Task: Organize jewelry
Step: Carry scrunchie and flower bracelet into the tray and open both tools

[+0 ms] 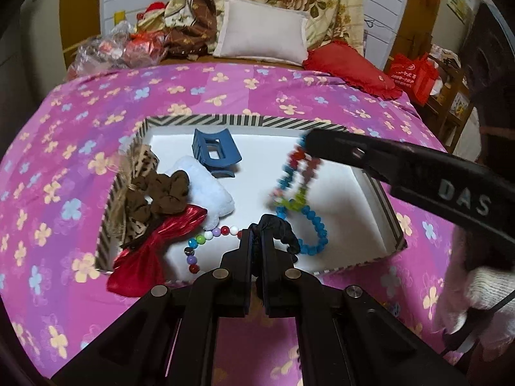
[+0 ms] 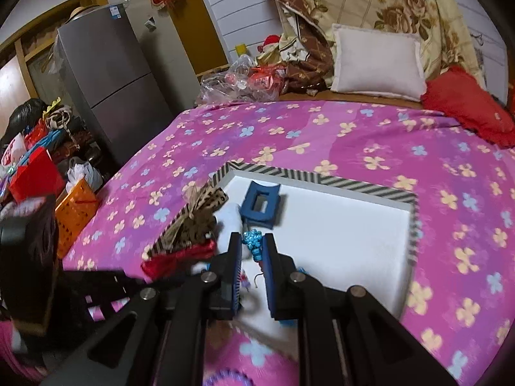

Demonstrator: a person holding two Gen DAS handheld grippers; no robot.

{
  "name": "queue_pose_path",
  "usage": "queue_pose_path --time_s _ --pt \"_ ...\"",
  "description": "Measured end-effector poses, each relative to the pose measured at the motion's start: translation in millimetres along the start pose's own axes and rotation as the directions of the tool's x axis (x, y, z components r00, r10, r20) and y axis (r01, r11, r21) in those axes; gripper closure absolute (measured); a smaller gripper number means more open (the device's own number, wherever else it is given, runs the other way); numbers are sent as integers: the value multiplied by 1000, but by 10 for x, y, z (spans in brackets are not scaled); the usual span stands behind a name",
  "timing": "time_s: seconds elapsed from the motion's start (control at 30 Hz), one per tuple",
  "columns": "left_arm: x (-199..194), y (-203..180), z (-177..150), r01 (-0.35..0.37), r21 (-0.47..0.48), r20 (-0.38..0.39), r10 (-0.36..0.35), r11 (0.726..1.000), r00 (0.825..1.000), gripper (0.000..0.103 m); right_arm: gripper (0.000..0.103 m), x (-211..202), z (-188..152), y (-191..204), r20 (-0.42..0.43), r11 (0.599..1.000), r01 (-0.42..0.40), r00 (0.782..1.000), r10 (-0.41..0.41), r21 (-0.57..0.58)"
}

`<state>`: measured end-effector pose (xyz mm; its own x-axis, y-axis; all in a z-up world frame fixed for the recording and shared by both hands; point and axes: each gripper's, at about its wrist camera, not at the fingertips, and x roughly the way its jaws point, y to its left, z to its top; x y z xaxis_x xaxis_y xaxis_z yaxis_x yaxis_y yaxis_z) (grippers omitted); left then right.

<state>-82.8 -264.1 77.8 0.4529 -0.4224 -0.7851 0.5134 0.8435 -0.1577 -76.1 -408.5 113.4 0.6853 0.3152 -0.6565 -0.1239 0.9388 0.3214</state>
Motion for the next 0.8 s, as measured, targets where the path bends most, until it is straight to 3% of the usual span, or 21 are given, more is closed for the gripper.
queue_pose_path --time_s 0.07,0.33,0.67,0.8 --pt "88 51 19 7 -25 -17 -7 1000 1000 94 90 168 54 -31 -17 1000 2 1000 -2 7" --pt "378 186 -25 -32 -56 -73 28 998 997 94 90 698 -80 -579 -142 985 137 982 -122 100" --pt "465 137 -46 -51 -56 -70 47 997 996 94 90 926 -177 -554 -173 989 96 982 -75 116" --pt "352 104 -49 -70 -26 -47 68 997 997 72 80 777 -208 -609 -154 982 90 986 -64 167"
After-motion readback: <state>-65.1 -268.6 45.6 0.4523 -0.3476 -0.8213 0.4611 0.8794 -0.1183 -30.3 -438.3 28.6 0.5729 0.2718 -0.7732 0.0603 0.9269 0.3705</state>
